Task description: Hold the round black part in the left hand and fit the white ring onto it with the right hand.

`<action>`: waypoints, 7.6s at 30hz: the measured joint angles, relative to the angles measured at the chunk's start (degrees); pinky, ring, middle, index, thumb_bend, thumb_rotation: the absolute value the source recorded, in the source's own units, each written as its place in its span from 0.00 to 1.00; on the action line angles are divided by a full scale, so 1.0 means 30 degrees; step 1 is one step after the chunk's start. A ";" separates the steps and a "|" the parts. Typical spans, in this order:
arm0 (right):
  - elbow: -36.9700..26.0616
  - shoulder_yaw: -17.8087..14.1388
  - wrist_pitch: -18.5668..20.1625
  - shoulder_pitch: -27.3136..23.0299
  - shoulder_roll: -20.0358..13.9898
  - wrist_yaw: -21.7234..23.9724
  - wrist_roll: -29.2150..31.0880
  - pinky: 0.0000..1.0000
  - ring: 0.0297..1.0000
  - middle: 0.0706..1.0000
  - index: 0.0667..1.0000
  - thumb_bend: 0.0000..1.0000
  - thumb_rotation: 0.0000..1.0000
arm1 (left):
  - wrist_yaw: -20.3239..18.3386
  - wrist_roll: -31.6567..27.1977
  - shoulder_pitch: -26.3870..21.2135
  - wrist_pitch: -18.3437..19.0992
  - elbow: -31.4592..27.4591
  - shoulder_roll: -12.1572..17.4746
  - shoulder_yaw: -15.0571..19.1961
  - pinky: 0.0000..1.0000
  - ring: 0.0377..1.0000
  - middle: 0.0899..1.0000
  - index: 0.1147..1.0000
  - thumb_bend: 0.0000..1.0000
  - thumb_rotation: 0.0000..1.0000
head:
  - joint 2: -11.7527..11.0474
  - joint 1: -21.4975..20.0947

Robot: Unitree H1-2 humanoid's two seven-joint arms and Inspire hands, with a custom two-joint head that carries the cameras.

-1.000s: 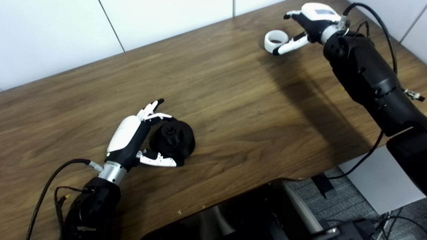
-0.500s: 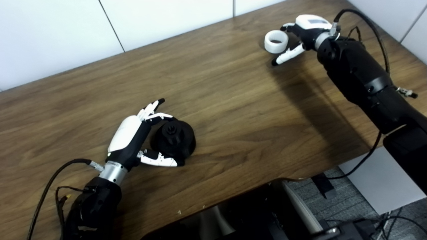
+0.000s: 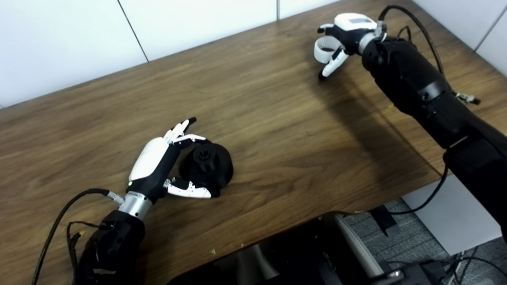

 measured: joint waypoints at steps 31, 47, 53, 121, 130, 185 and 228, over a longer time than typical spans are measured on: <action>0.0171 0.1634 -0.0159 -0.0916 -0.0408 0.0519 -0.0543 0.93 0.85 0.82 0.76 0.76 0.13 | -0.0187 -0.0045 0.0180 0.0387 -0.0364 -0.0018 -0.0043 1.00 1.00 1.00 0.59 1.00 0.30 | 0.0292 0.0030; 0.0023 0.1690 0.0230 -0.0917 -0.0647 0.1220 -0.0541 1.00 0.92 0.92 0.78 0.78 0.11 | -0.0251 -0.0081 0.0191 0.0420 -0.0381 -0.0017 0.0003 1.00 1.00 1.00 0.59 1.00 0.31 | 0.0381 -0.0029; 0.0011 0.1678 0.0480 -0.0933 -0.0763 0.1649 -0.0538 1.00 0.92 0.93 0.82 0.79 0.15 | -0.0277 -0.0114 0.0191 0.0417 -0.0380 -0.0013 0.0028 1.00 1.00 1.00 0.59 1.00 0.30 | 0.0410 -0.0058; 0.0129 0.1655 0.0834 -0.0616 -0.1186 0.1140 -0.1266 0.96 0.83 0.79 0.80 0.81 0.33 | -0.0434 -0.0233 0.0218 0.0477 -0.0405 -0.0019 0.0128 1.00 1.00 1.00 0.59 1.00 0.32 | 0.0820 0.0411; 0.0252 0.1772 0.0851 -0.0728 -0.1139 0.1123 -0.1385 0.93 0.82 0.79 0.82 0.83 0.35 | -0.0428 -0.0187 0.0217 0.0509 -0.0404 -0.0031 0.0127 1.00 1.00 1.00 0.59 1.00 0.33 | 0.0850 0.0528; 0.0436 0.1747 0.0720 -0.0936 -0.0414 0.0389 -0.1618 1.00 0.76 0.73 0.74 0.78 0.27 | -0.0439 -0.0042 0.0252 0.0994 -0.0680 -0.0105 -0.0070 1.00 1.00 1.00 0.58 1.00 0.33 | 0.1172 0.0879; 0.0433 0.0935 -0.0633 -0.0317 0.0077 -0.2432 -0.0955 0.97 0.61 0.55 0.59 0.75 0.07 | -0.0537 -0.0129 0.0239 0.1097 -0.0733 -0.0112 -0.0081 1.00 1.00 1.00 0.59 1.00 0.33 | 0.1377 0.0997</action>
